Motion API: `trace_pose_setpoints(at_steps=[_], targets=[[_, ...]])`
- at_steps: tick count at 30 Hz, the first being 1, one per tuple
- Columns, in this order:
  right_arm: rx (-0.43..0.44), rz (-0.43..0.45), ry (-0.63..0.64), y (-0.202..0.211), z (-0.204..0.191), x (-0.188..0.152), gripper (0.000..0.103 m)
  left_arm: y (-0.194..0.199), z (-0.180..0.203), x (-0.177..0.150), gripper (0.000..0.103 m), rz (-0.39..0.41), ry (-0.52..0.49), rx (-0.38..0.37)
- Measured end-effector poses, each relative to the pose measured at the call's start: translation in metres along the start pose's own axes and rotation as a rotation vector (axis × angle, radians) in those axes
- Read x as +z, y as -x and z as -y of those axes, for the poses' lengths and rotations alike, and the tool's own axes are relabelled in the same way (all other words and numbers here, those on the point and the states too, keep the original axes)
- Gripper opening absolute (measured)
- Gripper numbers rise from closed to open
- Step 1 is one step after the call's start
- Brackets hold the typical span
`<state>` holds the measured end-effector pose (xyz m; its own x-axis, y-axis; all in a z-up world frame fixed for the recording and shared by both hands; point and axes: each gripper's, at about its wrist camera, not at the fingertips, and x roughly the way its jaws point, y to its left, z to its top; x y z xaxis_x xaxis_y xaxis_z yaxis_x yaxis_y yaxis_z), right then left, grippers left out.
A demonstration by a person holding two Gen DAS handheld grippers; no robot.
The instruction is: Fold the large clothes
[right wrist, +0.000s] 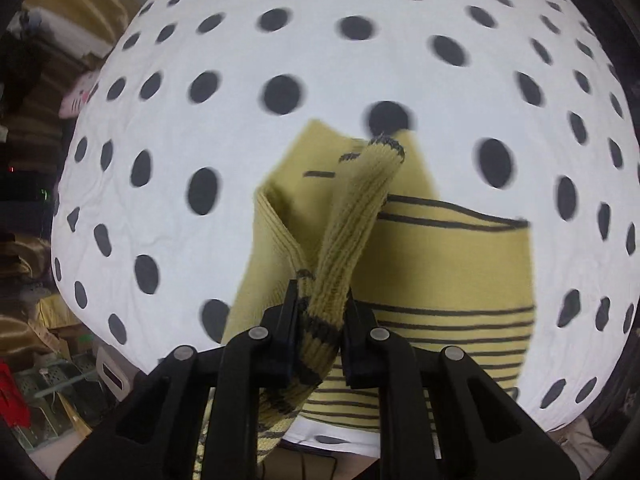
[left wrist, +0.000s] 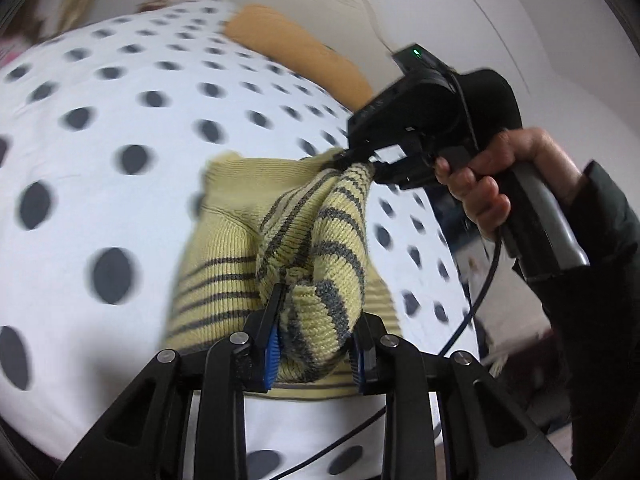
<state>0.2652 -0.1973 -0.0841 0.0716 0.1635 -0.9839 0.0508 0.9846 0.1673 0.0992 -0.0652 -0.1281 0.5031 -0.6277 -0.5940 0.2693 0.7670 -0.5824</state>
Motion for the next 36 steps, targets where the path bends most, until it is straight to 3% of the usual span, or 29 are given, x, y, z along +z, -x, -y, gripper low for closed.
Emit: trace_pose_setpoints(at_steps=[4,9,12,14,16,17,18,20,22,25,27,30,32,33,35,36], targets=[[-0.017,0.061,-0.021,0.013,0.080,-0.015,0.017,-0.060,0.054,-0.035,0.027,-0.093,-0.083,0.021],[-0.049,0.033,-0.086,-0.031,0.181,-0.035,0.015,-0.132,0.074,-0.074,0.027,-0.199,-0.142,0.115],[-0.013,0.030,-0.132,-0.055,0.218,-0.049,0.015,-0.145,0.091,-0.095,0.028,-0.176,-0.257,0.178],[0.048,0.060,-0.157,-0.052,0.230,-0.059,0.015,-0.144,0.096,-0.100,0.034,-0.162,-0.298,0.177],[0.129,0.116,-0.174,-0.037,0.232,-0.071,0.017,-0.141,0.092,-0.097,0.035,-0.169,-0.279,0.162],[0.171,0.131,-0.182,-0.031,0.231,-0.074,0.029,-0.140,0.090,-0.095,0.035,-0.167,-0.268,0.157],[0.216,0.126,-0.192,-0.027,0.227,-0.078,0.053,-0.135,0.088,-0.095,0.035,-0.169,-0.256,0.150],[0.284,0.118,-0.209,-0.026,0.217,-0.081,0.069,-0.130,0.082,-0.092,0.036,-0.171,-0.227,0.131],[0.312,0.105,-0.176,-0.034,0.197,-0.080,0.069,-0.124,0.077,-0.089,0.036,-0.175,-0.192,0.101],[0.285,0.050,-0.116,-0.057,0.169,-0.073,0.069,-0.098,0.069,-0.081,0.036,-0.163,-0.137,0.061],[0.299,0.022,-0.105,-0.073,0.153,-0.073,0.069,-0.077,0.060,-0.077,0.038,-0.145,-0.131,0.073],[0.229,-0.013,-0.078,-0.094,0.143,-0.076,0.069,-0.046,0.032,-0.069,0.038,-0.122,-0.087,0.133],[0.224,0.017,-0.071,-0.097,0.142,-0.078,0.062,-0.031,0.007,-0.060,0.038,-0.110,-0.024,0.177],[0.234,0.035,-0.056,-0.094,0.141,-0.080,0.041,-0.024,-0.006,-0.055,0.038,-0.101,0.008,0.209],[0.215,0.064,-0.040,-0.087,0.143,-0.081,0.018,-0.014,-0.028,-0.042,0.039,-0.071,0.055,0.252],[0.211,0.080,-0.044,-0.082,0.145,-0.081,0.014,-0.011,-0.037,-0.037,0.039,-0.057,0.066,0.286]])
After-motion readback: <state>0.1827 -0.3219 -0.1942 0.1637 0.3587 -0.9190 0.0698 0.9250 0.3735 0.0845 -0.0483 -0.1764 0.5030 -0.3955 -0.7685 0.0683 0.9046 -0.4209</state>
